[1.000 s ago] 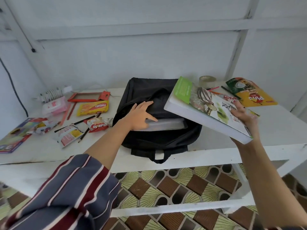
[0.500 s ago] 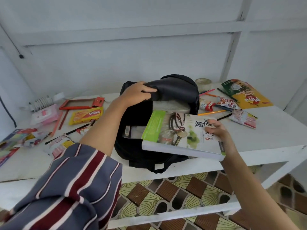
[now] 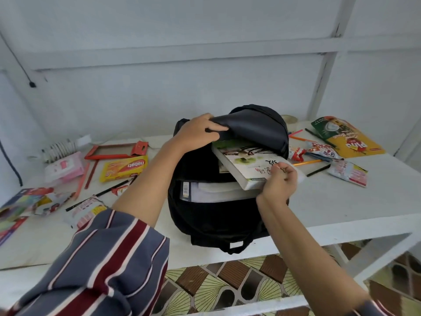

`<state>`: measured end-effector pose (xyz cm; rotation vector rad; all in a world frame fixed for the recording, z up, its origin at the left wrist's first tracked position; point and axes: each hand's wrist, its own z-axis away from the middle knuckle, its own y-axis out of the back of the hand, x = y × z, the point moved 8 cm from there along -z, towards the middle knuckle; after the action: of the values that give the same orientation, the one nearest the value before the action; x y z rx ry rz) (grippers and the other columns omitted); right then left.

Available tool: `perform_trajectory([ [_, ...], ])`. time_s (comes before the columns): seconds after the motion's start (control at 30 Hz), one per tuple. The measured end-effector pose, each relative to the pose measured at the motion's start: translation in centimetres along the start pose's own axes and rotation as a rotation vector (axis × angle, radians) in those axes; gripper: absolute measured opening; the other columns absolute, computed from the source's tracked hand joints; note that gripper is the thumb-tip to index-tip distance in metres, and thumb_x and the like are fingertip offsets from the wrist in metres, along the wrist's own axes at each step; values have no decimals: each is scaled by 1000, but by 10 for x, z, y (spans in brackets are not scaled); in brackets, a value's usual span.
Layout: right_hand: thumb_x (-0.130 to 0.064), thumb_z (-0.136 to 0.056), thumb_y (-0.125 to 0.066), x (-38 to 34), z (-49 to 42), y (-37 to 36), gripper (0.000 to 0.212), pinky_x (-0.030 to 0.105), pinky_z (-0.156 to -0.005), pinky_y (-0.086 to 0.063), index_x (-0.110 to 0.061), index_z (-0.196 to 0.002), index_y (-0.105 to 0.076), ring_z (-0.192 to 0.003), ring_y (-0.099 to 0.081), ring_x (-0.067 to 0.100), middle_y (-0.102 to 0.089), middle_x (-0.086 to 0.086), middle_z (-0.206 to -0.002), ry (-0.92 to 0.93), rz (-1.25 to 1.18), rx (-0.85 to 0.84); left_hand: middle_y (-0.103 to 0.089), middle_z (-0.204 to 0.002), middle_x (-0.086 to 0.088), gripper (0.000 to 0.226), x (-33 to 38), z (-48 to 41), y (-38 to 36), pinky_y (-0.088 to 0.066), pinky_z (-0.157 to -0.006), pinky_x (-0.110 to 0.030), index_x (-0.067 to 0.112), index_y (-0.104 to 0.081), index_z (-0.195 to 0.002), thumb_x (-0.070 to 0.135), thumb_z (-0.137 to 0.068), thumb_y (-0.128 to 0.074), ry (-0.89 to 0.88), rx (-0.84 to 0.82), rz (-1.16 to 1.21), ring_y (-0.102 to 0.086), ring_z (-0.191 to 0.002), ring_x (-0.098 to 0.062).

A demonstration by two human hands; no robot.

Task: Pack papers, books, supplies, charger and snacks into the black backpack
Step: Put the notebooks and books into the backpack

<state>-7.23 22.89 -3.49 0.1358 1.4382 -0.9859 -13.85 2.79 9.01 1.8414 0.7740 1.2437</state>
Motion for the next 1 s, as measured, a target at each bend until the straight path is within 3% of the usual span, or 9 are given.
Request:
perform_trajectory([
  [0.1, -20, -96, -46, 16, 1, -24, 15, 22, -65, -42, -24, -110, -46, -75, -46, 10, -48, 3, -110, -112, 229, -121, -51, -112, 5, 40, 0, 1, 4, -39, -96, -32, 29, -63, -119, 12, -87, -48, -16, 11, 29, -48, -101, -11],
  [0.17, -23, -94, -51, 25, 1, -30, 37, 34, -80, -49, -31, -125, -34, -91, -53, 19, -42, 6, -126, -262, 410, -363, -49, -109, 7, 40, -1, 1, 6, -40, -96, -32, 29, -63, -119, 12, -87, -48, -19, 13, 41, -47, -100, -10],
  [0.23, -19, -89, -59, 19, 10, -25, 62, 32, -68, -56, -35, -136, -21, -89, -59, 26, -45, 9, -125, -317, 640, -636, -50, -109, 7, 40, -3, 1, 7, -40, -95, -33, 30, -63, -119, 12, -87, -47, -20, 10, 47, -48, -100, -11],
  [0.33, -19, -82, -67, -21, 4, -20, 74, 17, -52, -47, -35, -140, -24, -71, -59, 21, -52, -1, -104, 237, 1209, -772, -51, -110, 6, 39, -5, 0, 6, -41, -96, -35, 30, -63, -119, 12, -88, -48, -28, 4, 50, -48, -100, -12],
  [0.43, -35, -78, -70, -30, 15, -37, 71, 28, -93, -38, -41, -139, -35, -119, -44, 22, -48, 0, -126, 884, 1615, -852, -52, -112, 5, 39, -5, 0, 6, -41, -97, -36, 31, -64, -118, 12, -87, -48, -24, 0, 60, -50, -101, -13],
  [0.53, -40, -83, -65, 2, 20, -41, 57, 43, -114, -17, -43, -135, -43, -138, -25, 27, -30, 5, -150, 978, 1657, -1066, -53, -114, 3, 40, -6, 0, 5, -41, -97, -36, 31, -64, -118, 12, -87, -47, -18, -7, 57, -50, -101, -13],
  [0.7, -47, -80, -52, 5, 20, -48, 37, 49, -84, -51, -35, -111, -68, -101, -64, 35, -66, 15, -114, 1180, 1569, -893, -54, -114, 3, 41, -6, 1, 5, -41, -97, -37, 31, -65, -117, 11, -86, -47, -9, -18, 71, -51, -102, -14],
  [0.8, -45, -75, -56, 7, 23, -56, 36, 46, -75, -54, -35, -106, -70, -92, -68, 34, -69, 15, -104, 1295, 1594, -774, -54, -118, 3, 41, -5, 2, 4, -40, -99, -37, 31, -65, -116, 10, -85, -47, -5, -19, 77, -52, -105, -15],
  [1.0, -30, -65, -81, 19, 7, -82, 47, 55, -75, -52, -31, -110, -69, -91, -65, 43, -66, 25, -105, 1190, 1660, -756, -54, -118, 4, 41, -5, 4, 3, -39, -98, -31, 31, -65, -116, 10, -85, -47, 7, -35, 87, -51, -104, -14],
])
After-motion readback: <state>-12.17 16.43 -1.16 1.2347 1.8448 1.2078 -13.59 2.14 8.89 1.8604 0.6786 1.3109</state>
